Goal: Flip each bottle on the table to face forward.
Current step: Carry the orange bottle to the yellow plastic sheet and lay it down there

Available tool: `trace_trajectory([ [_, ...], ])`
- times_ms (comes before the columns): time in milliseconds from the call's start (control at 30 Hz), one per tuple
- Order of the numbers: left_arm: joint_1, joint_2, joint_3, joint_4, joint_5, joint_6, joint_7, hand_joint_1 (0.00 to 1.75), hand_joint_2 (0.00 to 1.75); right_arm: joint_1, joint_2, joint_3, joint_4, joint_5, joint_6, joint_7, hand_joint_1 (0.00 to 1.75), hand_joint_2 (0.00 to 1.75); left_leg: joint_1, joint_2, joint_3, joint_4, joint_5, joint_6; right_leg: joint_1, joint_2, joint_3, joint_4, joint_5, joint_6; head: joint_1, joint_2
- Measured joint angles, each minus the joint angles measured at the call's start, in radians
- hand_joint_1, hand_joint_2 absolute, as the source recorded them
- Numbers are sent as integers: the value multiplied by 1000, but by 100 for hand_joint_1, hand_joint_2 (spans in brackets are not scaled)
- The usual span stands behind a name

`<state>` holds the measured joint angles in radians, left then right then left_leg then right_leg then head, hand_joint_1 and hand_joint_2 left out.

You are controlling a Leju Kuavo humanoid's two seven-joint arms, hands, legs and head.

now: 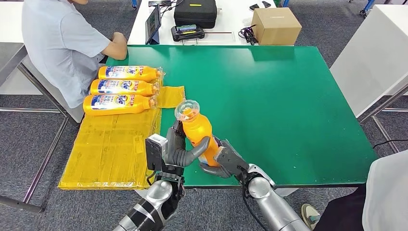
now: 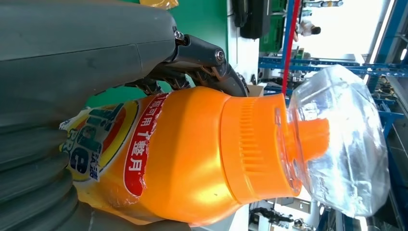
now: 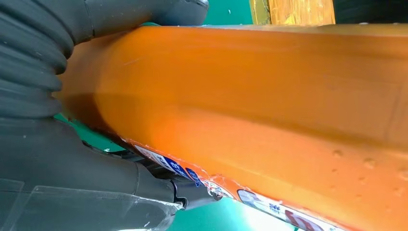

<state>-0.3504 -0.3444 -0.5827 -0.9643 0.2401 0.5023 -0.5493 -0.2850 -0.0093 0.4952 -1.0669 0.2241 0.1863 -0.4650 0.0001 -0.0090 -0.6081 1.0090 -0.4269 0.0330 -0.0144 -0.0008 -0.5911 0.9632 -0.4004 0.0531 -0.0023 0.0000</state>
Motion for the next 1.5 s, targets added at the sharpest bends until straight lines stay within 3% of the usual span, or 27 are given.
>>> trace_trajectory([
  [200, -6, -2, -1, 11, -4, 2, -6, 175, 175, -1, -3, -3, -3, -28, 17, 0, 175, 175, 0, 0, 0, 0, 0, 0, 0, 0, 0, 0, 0, 0, 0, 0],
  [233, -6, -2, 0, 12, -5, 1, -6, 175, 175, 0, -4, -5, -4, -37, 24, 0, 164, 175, 0, 0, 0, 0, 0, 0, 0, 0, 0, 0, 0, 0, 0, 0],
  [333, -11, -2, 1, 18, -1, -12, -2, 175, 175, 1, -5, -14, -6, -64, 39, 2, 34, 175, 0, 0, 0, 0, 0, 0, 0, 0, 0, 0, 0, 0, 0, 0],
  [367, -13, -2, 1, 21, 5, -23, 3, 175, 175, 3, -6, -17, -8, -69, 40, 3, 1, 175, 0, 0, 0, 0, 0, 0, 0, 0, 0, 0, 0, 0, 0, 0],
  [733, -10, -4, 31, 35, 129, -174, 144, 175, 175, 21, -5, -39, -20, -25, -12, 23, 0, 175, 0, 0, 0, 0, 0, 0, 0, 0, 0, 0, 0, 0, 0, 0],
  [1100, -8, -4, 48, 35, 139, -185, 157, 175, 175, 34, -3, -51, -22, -9, -31, 23, 0, 175, 0, 0, 0, 0, 0, 0, 0, 0, 0, 0, 0, 0, 0, 0],
  [1200, -7, -2, 49, 35, 69, -117, 136, 175, 175, 45, -4, -65, -24, 6, -51, 22, 0, 175, 0, 0, 0, 0, 0, 0, 0, 0, 0, 0, 0, 0, 0, 0],
  [1333, -6, 12, 54, 28, -273, 123, 106, 175, 175, 82, -7, -106, -46, 60, -105, 15, 0, 175, 0, 0, -1, 0, 0, 0, 0, 0, 0, 0, 0, 0, 0, 0],
  [1400, -2, 22, 74, 17, -384, 157, 119, 175, 175, 103, -9, -130, -66, 80, -118, 13, 0, 175, 0, 0, -1, 0, 0, 0, 0, 0, 0, 0, 0, 0, 0, 0],
  [1500, 14, 33, 107, -8, -450, 138, 137, 175, 175, 134, -11, -164, -102, 95, -121, 12, 0, 175, 0, 0, -1, 0, 0, 0, 0, 0, 0, 0, 0, 0, 0, 0],
])
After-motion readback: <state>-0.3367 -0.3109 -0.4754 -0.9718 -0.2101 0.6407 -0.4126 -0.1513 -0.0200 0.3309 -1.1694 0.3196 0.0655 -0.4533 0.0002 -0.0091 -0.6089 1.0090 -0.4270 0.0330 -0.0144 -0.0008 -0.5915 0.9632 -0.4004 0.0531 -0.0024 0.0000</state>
